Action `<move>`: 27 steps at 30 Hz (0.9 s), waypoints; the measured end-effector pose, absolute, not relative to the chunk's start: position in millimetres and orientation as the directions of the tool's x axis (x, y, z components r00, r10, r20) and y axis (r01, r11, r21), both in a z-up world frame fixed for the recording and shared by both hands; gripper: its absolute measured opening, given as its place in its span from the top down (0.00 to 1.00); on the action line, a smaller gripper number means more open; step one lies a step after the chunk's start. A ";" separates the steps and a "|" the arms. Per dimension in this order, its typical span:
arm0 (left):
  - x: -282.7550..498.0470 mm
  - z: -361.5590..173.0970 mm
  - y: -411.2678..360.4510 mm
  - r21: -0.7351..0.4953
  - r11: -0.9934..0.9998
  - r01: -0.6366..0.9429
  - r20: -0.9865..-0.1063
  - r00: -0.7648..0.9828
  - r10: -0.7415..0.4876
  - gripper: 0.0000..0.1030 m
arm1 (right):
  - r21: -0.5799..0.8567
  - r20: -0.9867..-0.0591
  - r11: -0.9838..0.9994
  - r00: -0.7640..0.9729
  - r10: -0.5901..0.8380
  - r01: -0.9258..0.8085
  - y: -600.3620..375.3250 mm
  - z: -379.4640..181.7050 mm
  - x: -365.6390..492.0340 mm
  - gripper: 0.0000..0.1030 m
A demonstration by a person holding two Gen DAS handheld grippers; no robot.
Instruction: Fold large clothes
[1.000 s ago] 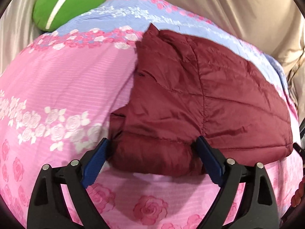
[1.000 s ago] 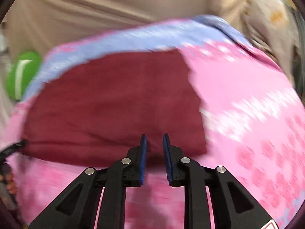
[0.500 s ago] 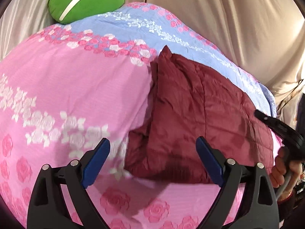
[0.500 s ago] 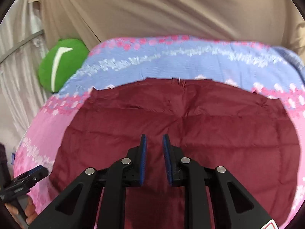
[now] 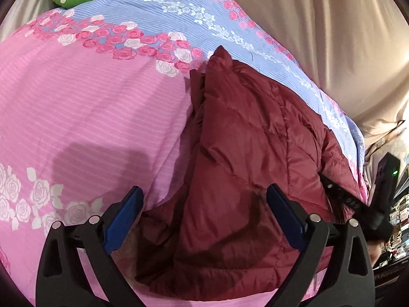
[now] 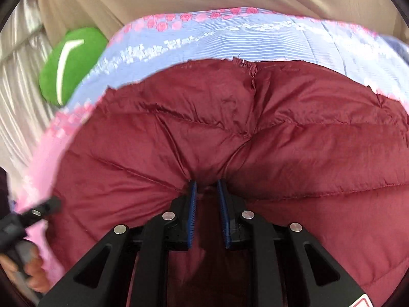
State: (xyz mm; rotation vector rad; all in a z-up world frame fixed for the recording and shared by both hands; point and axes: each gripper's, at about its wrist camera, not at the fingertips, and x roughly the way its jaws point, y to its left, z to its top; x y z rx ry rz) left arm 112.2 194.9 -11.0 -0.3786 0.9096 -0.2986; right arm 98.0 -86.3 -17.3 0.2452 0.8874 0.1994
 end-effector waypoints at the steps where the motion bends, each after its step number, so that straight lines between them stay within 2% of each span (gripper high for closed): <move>1: 111.5 -10.9 192.8 -0.428 0.898 0.101 -0.708 0.580 -0.402 0.09 | 0.355 -0.715 0.932 0.619 0.323 -0.076 -94.8 -9.7 96.5 0.81; 4: 111.4 -11.8 186.6 -0.393 0.912 0.116 -0.714 0.586 -0.382 0.12 | 0.406 -0.683 0.911 0.635 0.360 -0.079 -105.9 4.7 100.8 0.81; 7: 111.2 -12.1 183.5 -0.378 0.917 0.124 -0.715 0.590 -0.375 0.12 | 0.385 -0.694 0.921 0.638 0.335 -0.065 -107.0 9.8 116.9 0.80; 15: 121.5 -12.2 183.2 -0.389 0.914 0.117 -0.711 0.592 -0.379 0.12 | 0.379 -0.767 0.924 0.541 0.346 -0.053 -96.2 -21.7 178.2 0.82; 19: 129.9 -12.8 178.1 -0.380 0.916 0.129 -0.706 0.599 -0.377 0.12 | 0.396 -0.756 0.916 0.542 0.367 -0.069 -95.7 -29.4 182.1 0.84; 20: 131.3 -12.7 176.6 -0.381 0.915 0.132 -0.704 0.600 -0.380 0.15 | 0.400 -0.755 0.914 0.541 0.370 -0.067 -96.2 -28.8 181.8 0.84; 21: 131.8 -12.2 175.5 -0.381 0.915 0.136 -0.702 0.601 -0.382 0.31 | 0.406 -0.755 0.912 0.540 0.373 -0.062 -97.5 -26.7 180.6 0.85; 22: 134.2 -13.3 174.0 -0.423 0.891 0.165 -0.695 0.572 -0.436 0.41 | 0.428 -0.740 0.902 0.551 0.386 -0.058 -102.4 -19.6 177.7 0.83; 25: 135.9 -14.5 172.7 -0.448 0.877 0.172 -0.689 0.559 -0.462 0.45 | 0.433 -0.684 0.900 0.632 0.364 -0.049 -116.4 7.6 175.7 0.82; 27: 135.4 -14.7 170.7 -0.443 0.880 0.172 -0.690 0.561 -0.457 0.49 | 0.418 -0.701 0.908 0.626 0.342 -0.029 -120.7 9.3 187.4 0.81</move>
